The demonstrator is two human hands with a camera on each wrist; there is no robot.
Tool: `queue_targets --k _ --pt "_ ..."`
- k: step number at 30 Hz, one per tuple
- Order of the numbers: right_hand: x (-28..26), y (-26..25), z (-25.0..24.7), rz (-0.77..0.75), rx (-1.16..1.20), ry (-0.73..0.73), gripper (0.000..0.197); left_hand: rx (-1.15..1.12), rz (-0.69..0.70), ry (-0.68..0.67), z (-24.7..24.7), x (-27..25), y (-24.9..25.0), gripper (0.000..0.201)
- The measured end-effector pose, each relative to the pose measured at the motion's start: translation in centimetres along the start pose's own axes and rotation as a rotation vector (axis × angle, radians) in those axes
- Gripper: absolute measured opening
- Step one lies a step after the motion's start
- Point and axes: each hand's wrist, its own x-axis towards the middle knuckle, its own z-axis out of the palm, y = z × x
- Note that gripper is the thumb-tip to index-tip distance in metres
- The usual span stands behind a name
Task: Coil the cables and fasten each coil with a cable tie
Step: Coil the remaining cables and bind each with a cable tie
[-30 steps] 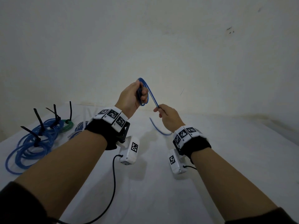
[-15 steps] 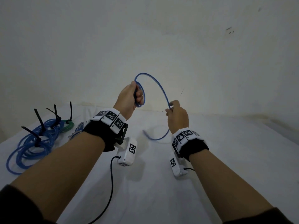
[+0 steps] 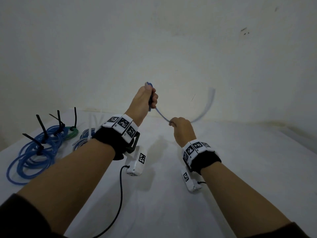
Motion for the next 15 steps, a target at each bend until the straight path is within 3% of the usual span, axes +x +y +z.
queue_targets --k 4,8,12,15 --pt "-0.4 -1.3 0.3 -0.222 0.027 0.094 0.019 0.415 0.173 0.03 -0.1 -0.2 -1.6 0.02" --pt "-0.8 -2.2 -0.3 -0.406 -0.006 0.122 0.013 0.661 0.186 -0.006 -0.7 -0.2 -3.0 0.016" --pt "-1.2 -2.8 -0.6 -0.532 -0.12 0.047 0.014 0.488 0.098 0.06 -0.4 -0.1 -3.0 0.024" --pt "-1.2 -3.4 -1.3 -0.558 -0.142 0.106 0.014 0.476 0.075 0.132 -0.4 0.2 -2.5 0.024"
